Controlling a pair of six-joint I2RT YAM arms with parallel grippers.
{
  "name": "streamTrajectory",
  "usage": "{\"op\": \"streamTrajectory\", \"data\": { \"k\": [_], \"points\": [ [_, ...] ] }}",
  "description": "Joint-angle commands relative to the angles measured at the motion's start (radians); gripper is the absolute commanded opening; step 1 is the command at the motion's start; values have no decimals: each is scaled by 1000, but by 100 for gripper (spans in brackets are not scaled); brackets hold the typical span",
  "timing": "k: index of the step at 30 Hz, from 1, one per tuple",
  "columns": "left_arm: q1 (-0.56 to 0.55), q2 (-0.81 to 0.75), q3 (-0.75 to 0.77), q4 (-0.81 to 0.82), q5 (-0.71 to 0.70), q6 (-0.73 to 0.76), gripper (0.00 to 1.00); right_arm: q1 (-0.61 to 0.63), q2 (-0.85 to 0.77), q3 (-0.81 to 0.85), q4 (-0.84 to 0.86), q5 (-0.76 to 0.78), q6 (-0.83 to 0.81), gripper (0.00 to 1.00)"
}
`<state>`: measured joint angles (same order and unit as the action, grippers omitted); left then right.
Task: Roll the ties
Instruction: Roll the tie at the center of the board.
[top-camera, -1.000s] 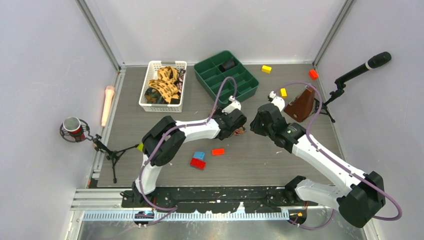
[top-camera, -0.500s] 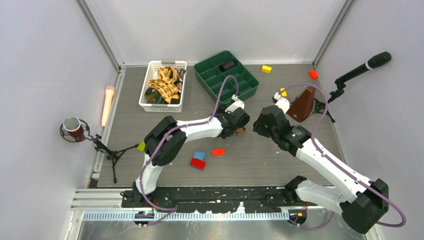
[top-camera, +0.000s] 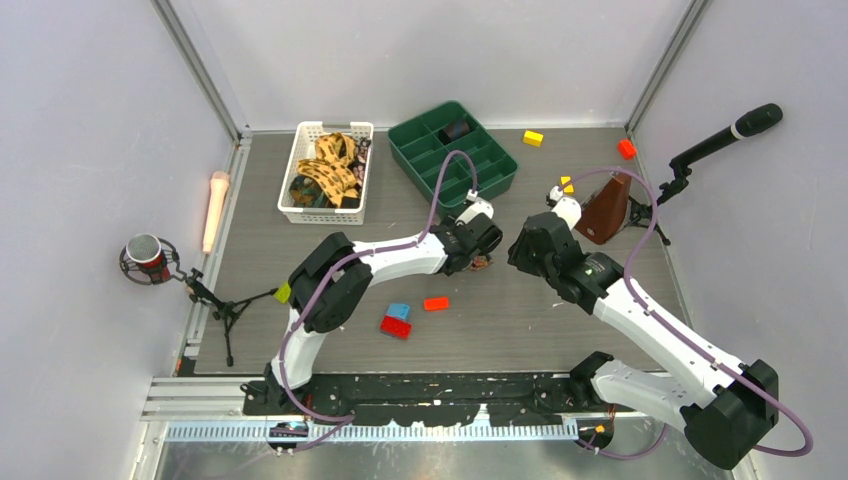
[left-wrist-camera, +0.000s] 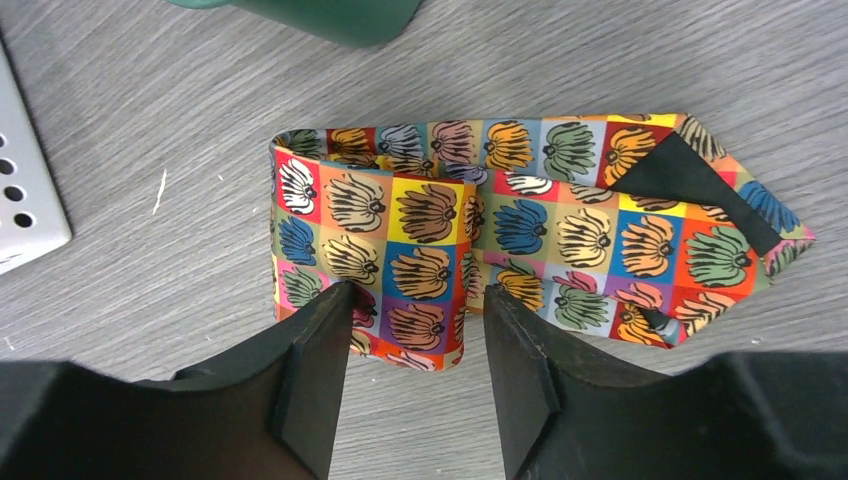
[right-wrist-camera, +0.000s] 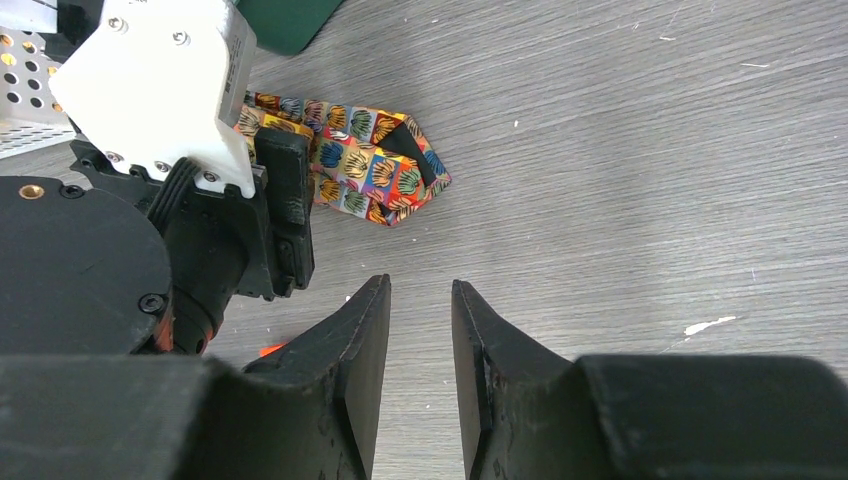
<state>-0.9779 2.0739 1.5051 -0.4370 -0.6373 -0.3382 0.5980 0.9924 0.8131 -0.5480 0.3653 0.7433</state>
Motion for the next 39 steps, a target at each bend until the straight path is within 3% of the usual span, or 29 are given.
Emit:
{"op": "streamTrajectory", "data": {
  "k": [1, 6, 13, 19, 23, 27, 29, 35, 39],
  "points": [
    [-1, -14, 13, 35, 87, -40, 50, -4, -18, -7, 10, 31, 11, 36],
    [18, -28, -3, 49, 123, -58, 46, -5, -13, -9, 10, 32, 13, 36],
    [37, -125, -48, 73, 130, -60, 50, -6, 28, -9, 50, 10, 9, 36],
    [44, -260, -109, 116, 120, -40, 59, -14, 167, 28, 138, -63, -3, 36],
    [60, -342, -155, 119, 103, -36, 60, -21, 305, 76, 217, -115, -22, 38],
    [103, -402, -250, 144, 134, -50, 45, -38, 442, 143, 322, -180, -31, 38],
    [131, -427, -303, 156, 176, -78, 31, -55, 514, 180, 360, -217, -26, 38],
    [178, -470, -461, 254, 286, -122, 0, -133, 676, 250, 501, -314, 12, 24],
    [186, -456, -495, 292, 321, -139, 0, -170, 760, 284, 560, -411, 28, 15]
  ]
}}
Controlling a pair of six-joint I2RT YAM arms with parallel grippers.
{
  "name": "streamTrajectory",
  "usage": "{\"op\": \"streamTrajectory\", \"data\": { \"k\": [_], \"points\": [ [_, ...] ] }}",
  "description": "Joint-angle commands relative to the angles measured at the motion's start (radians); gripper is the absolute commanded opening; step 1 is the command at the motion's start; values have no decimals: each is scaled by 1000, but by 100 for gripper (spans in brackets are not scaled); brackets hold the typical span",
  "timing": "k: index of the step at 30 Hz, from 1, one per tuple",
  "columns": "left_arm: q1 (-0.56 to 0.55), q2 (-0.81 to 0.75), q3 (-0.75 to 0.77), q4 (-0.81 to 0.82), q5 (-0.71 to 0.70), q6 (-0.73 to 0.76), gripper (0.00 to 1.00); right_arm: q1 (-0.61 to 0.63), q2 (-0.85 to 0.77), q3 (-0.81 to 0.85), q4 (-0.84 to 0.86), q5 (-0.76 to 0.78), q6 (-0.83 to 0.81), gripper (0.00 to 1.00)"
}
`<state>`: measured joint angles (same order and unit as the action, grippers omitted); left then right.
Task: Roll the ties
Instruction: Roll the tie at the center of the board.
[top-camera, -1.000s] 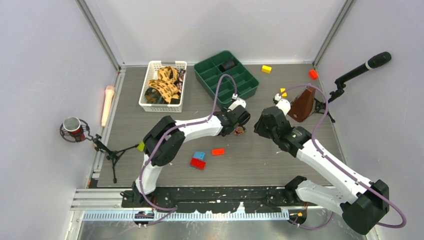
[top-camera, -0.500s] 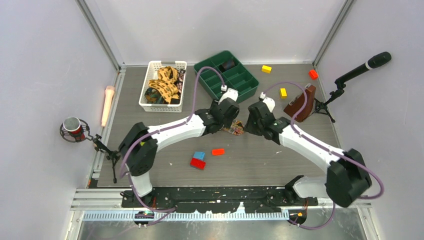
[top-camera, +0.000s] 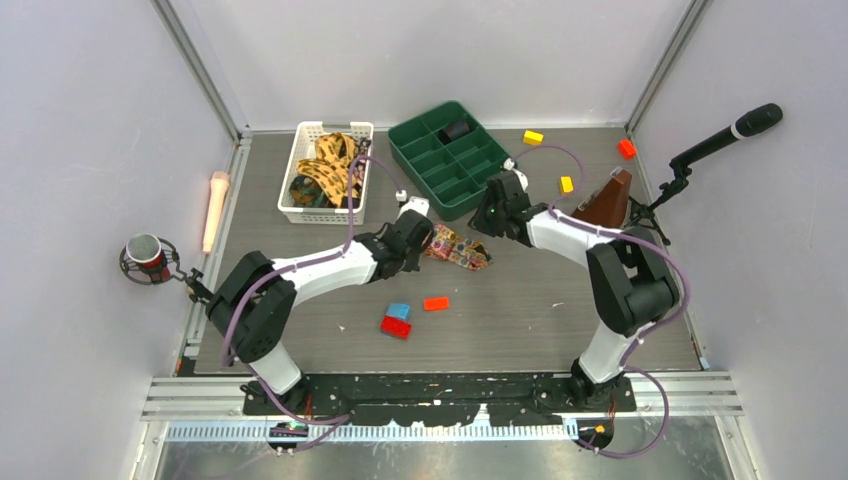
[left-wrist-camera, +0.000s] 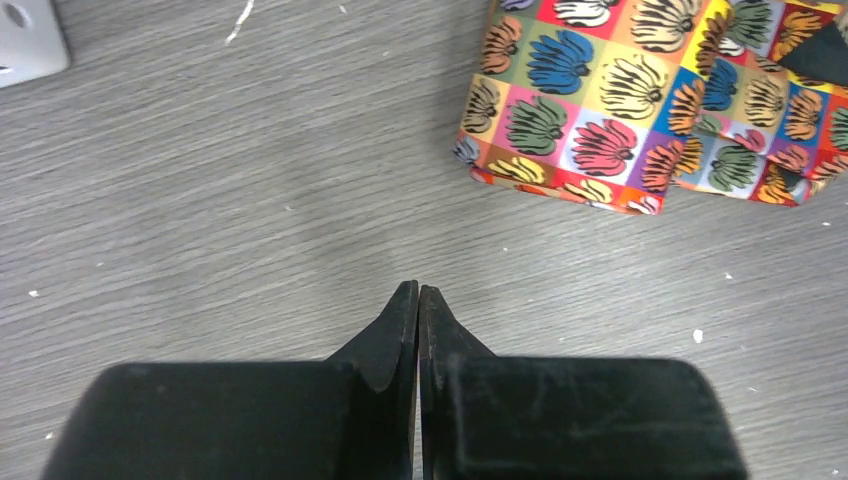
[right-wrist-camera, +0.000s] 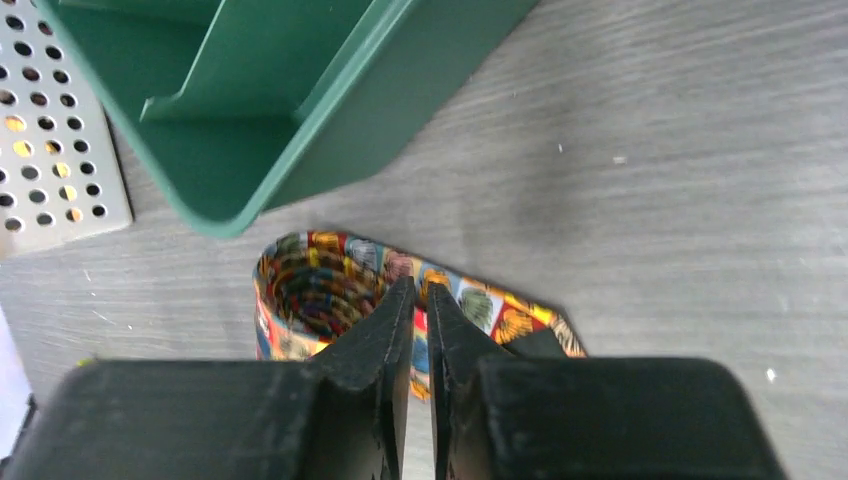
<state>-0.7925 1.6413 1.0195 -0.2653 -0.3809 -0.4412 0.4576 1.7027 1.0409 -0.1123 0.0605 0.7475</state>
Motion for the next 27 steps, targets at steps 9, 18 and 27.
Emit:
{"op": "streamTrajectory", "data": {
  "k": [9, 18, 27],
  "points": [
    [14, 30, -54, 201, 141, -93, 0, -46, 222, 157, 178, -238, 30, 7],
    [38, 86, -90, 272, 172, -140, 0, -46, 331, 210, 185, -307, 34, 6],
    [45, 101, -102, 312, 188, -156, 0, -27, 347, 176, 207, -370, 36, 6]
  ]
}}
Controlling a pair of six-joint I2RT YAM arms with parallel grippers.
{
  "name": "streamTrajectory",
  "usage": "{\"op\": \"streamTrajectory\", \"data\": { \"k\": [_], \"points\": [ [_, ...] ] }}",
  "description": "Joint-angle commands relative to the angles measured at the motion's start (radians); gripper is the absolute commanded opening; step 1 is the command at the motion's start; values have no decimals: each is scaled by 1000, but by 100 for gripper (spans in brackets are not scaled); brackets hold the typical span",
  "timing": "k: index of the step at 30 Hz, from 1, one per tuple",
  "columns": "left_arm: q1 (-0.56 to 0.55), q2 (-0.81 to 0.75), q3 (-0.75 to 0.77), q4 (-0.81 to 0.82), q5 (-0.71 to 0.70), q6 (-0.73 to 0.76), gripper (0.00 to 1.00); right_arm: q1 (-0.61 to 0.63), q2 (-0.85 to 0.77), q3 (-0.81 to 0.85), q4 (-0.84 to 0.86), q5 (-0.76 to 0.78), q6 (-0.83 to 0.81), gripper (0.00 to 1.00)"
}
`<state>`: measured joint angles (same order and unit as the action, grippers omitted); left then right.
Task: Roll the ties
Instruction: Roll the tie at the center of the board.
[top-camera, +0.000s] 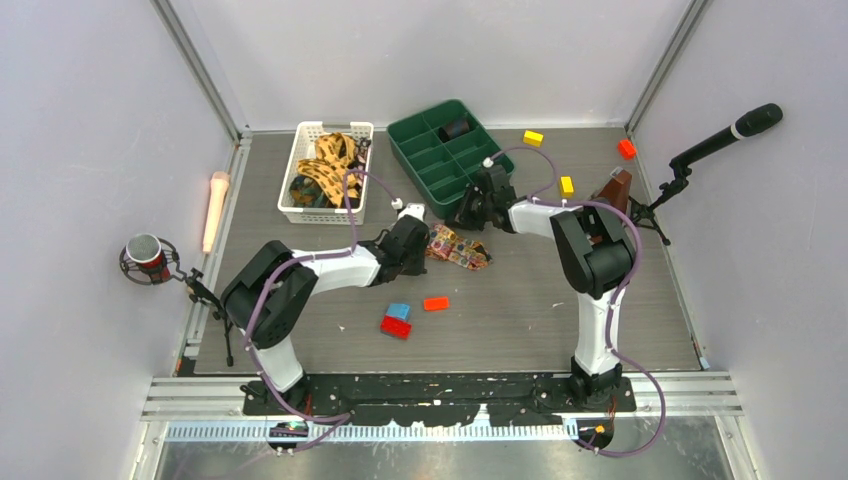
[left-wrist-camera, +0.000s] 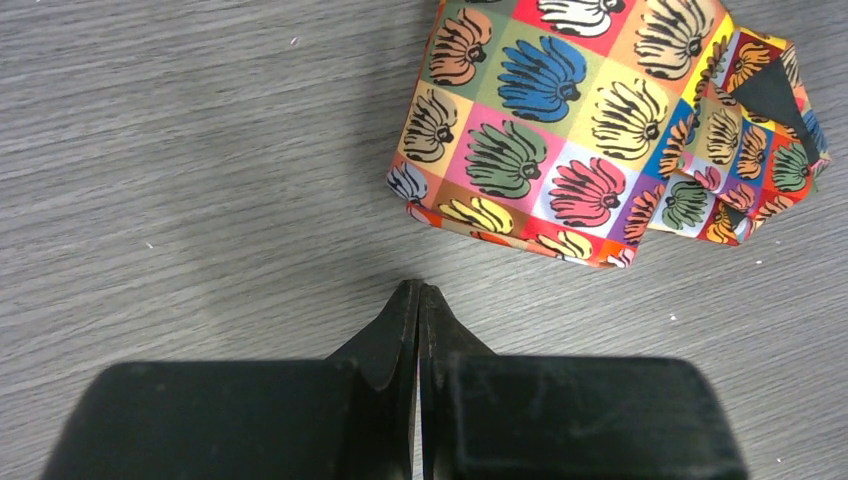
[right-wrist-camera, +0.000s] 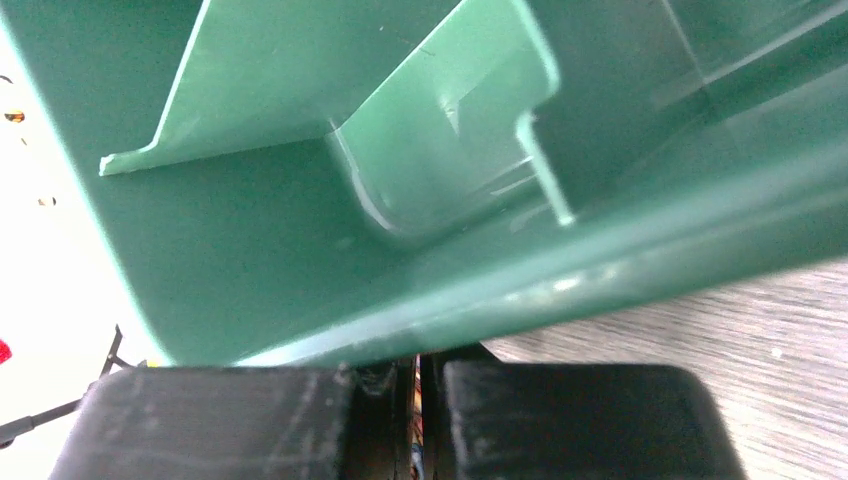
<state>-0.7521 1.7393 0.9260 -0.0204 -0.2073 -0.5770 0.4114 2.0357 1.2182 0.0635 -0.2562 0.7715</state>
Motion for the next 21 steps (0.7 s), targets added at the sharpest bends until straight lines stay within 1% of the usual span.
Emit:
{"op": "streamTrajectory", "data": {
  "k": [1, 21],
  "points": [
    [5, 3, -10, 70, 18, -21, 0, 26, 12, -5, 31, -57, 11, 6],
    [5, 11, -27, 105, 21, -64, 0, 95, -73, -110, 20, -86, -3, 5]
  ]
}}
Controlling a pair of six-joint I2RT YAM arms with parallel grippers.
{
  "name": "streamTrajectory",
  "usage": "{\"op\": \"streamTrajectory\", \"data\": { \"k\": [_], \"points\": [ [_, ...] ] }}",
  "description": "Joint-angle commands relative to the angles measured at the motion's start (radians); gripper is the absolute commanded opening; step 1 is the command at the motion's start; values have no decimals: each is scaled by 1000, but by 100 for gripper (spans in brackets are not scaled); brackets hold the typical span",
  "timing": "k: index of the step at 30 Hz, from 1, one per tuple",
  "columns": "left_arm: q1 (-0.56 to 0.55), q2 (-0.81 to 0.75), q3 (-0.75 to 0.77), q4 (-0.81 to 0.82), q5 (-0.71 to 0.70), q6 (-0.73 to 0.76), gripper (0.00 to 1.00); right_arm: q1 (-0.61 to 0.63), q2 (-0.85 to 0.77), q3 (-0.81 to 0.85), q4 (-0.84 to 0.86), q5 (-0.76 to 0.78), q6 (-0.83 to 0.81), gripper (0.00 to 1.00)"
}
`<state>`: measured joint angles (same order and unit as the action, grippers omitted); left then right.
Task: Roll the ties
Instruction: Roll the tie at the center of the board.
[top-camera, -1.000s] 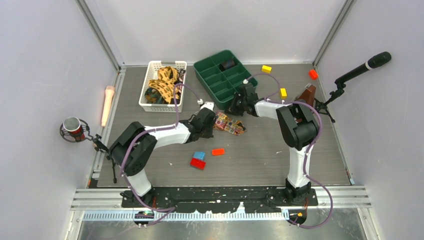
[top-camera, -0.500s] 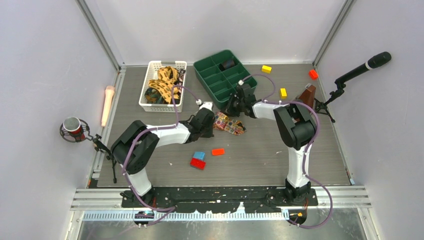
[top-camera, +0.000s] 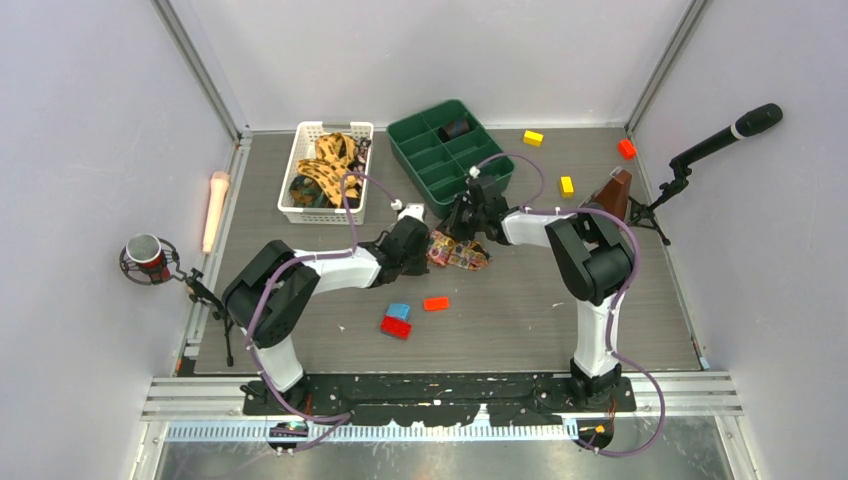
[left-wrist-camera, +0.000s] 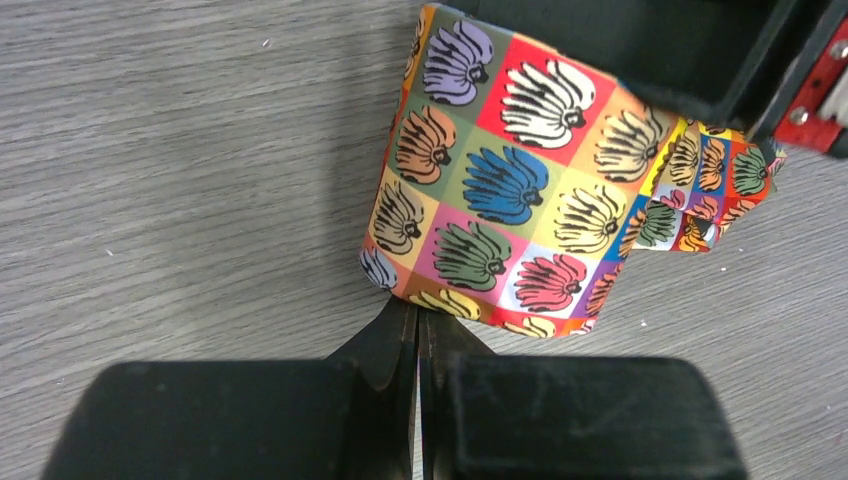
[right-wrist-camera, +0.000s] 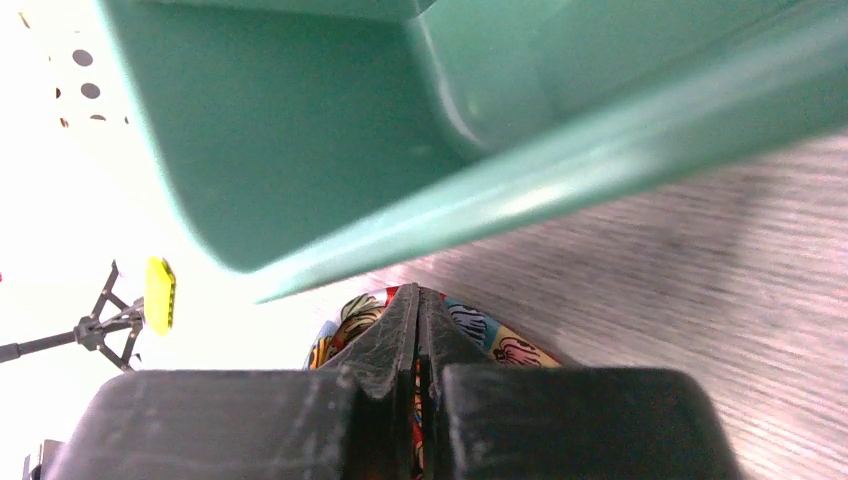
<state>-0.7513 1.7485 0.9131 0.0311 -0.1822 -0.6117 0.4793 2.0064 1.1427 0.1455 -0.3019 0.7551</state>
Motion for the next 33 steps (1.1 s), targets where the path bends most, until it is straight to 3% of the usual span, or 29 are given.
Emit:
{"op": "streamTrajectory", "data": {
  "k": [1, 16, 28, 33],
  "points": [
    [4, 3, -17, 60, -2, -34, 0, 31, -48, -37, -64, -39, 15, 5],
    [4, 17, -25, 95, -35, -102, 0, 49, -88, -19, -155, 60, 0, 6],
    [4, -78, -77, 63, -12, -80, 0, 4, -167, 120, -269, 289, -69, 32],
    [4, -101, -101, 94, 30, -81, 0, -2, -186, 104, -321, 362, -97, 35]
  ]
}}
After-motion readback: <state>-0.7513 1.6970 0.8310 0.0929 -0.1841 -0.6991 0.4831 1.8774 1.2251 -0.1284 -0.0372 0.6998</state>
